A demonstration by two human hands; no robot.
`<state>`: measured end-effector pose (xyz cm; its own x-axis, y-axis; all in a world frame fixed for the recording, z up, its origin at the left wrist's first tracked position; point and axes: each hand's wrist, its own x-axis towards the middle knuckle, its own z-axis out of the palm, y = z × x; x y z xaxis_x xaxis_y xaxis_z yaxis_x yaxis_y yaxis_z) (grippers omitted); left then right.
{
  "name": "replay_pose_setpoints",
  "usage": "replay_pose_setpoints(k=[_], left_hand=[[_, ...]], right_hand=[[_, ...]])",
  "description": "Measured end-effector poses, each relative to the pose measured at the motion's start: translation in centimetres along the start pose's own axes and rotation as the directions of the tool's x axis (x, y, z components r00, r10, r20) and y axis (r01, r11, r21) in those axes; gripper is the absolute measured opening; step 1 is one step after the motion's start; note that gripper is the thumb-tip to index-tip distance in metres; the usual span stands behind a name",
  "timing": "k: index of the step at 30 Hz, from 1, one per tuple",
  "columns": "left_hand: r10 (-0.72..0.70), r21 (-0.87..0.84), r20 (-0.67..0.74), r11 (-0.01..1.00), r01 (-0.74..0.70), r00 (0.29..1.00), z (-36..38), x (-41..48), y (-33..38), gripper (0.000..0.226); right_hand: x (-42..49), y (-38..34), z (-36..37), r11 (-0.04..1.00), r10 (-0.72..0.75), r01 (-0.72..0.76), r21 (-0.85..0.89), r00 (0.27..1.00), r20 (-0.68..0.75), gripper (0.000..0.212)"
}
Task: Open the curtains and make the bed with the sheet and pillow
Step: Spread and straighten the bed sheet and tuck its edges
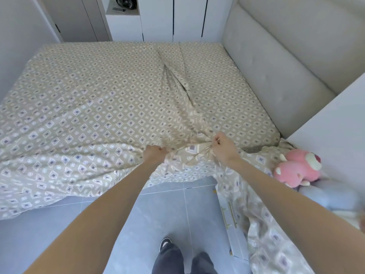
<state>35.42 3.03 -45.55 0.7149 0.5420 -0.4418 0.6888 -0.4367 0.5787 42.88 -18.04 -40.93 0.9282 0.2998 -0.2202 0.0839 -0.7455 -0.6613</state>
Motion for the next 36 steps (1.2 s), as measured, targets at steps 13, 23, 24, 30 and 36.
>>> replay_pose_setpoints(k=[13,23,24,30,36], left_hand=[[0.104,0.179,0.312,0.97,-0.166,0.944,7.3,-5.4,0.8,0.086],[0.172,0.226,-0.182,0.966,-0.129,0.968,10.4,-5.5,2.7,0.068],[0.209,0.245,-0.223,0.957,-0.153,0.952,10.1,-5.5,3.0,0.052],[0.202,0.317,-0.014,0.93,-0.188,0.979,8.3,-4.7,1.6,0.024],[0.052,0.123,0.3,0.988,-0.092,0.953,9.5,-5.9,-1.8,0.022]], right_hand=[[-3.0,2.4,-4.3,0.717,-0.346,0.379,-0.585,0.922,0.173,0.064],[-2.5,1.4,-7.3,0.972,-0.223,0.227,-0.063,0.973,0.06,0.034],[-2.5,1.7,-7.2,0.966,-0.242,0.246,-0.085,0.969,0.05,0.037],[-3.3,3.9,-6.4,0.583,-0.393,0.377,-0.72,0.906,0.157,0.074],[-3.2,4.5,-3.9,0.415,-0.356,0.415,-0.81,0.893,0.275,0.055]])
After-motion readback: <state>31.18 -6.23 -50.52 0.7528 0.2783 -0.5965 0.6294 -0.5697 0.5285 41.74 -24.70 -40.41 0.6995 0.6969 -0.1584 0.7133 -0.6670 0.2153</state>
